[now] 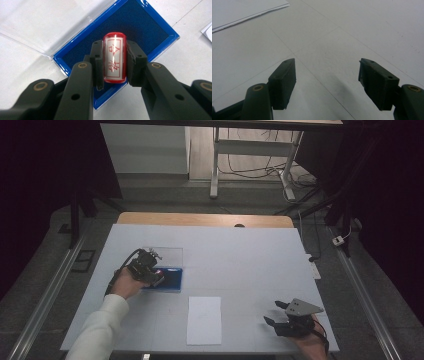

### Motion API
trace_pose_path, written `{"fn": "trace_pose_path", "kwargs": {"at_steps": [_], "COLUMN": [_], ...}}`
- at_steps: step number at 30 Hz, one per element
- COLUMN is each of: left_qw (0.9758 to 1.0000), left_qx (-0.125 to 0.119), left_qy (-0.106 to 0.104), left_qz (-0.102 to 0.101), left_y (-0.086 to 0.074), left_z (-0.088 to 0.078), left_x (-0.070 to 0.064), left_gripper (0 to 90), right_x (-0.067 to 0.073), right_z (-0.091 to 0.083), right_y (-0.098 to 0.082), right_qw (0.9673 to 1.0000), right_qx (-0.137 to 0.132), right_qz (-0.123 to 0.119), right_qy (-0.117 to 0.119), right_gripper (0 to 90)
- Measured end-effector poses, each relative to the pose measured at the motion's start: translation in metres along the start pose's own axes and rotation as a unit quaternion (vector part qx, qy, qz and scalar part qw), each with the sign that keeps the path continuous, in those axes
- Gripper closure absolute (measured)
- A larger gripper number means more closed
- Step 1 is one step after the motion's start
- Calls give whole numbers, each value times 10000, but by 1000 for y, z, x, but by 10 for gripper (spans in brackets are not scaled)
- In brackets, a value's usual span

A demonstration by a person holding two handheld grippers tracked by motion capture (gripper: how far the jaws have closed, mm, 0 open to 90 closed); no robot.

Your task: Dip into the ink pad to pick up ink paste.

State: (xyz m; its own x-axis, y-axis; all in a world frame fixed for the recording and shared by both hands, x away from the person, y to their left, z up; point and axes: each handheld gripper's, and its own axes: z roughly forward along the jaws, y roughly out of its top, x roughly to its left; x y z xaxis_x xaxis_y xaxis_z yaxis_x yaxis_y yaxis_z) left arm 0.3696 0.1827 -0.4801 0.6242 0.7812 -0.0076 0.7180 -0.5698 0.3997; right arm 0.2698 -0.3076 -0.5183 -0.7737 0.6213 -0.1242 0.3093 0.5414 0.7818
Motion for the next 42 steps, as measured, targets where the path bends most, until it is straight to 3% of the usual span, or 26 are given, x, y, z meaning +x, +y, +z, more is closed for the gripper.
{"fn": "trace_pose_path", "kwargs": {"at_steps": [26, 30, 34, 37, 42], "left_qw": [9999, 10000, 9998, 9990, 9977], "left_qx": [-62, -65, -169, -436, -679], "left_qy": [93, 4, -65, -36, -15], "left_qz": [65, 49, 22, -83, 69], "left_y": [-2, -1, -2, -1, 4], "left_z": [1, 0, -8, -17, -35], "left_x": [-3, 0, 5, 4, -4], "left_gripper": [708, 705, 701, 700, 699], "right_x": [-2, -1, -1, -2, -2], "right_z": [-1, -1, -1, 0, -1], "right_y": [0, 1, 1, 1, 0], "right_qw": [10000, 10000, 10000, 9999, 10000], "right_qx": [-54, -75, -87, -95, -66], "right_qz": [20, 11, 26, 65, 52], "right_qy": [-1, -11, -22, -8, -48], "right_gripper": [298, 298, 298, 298, 298]}}
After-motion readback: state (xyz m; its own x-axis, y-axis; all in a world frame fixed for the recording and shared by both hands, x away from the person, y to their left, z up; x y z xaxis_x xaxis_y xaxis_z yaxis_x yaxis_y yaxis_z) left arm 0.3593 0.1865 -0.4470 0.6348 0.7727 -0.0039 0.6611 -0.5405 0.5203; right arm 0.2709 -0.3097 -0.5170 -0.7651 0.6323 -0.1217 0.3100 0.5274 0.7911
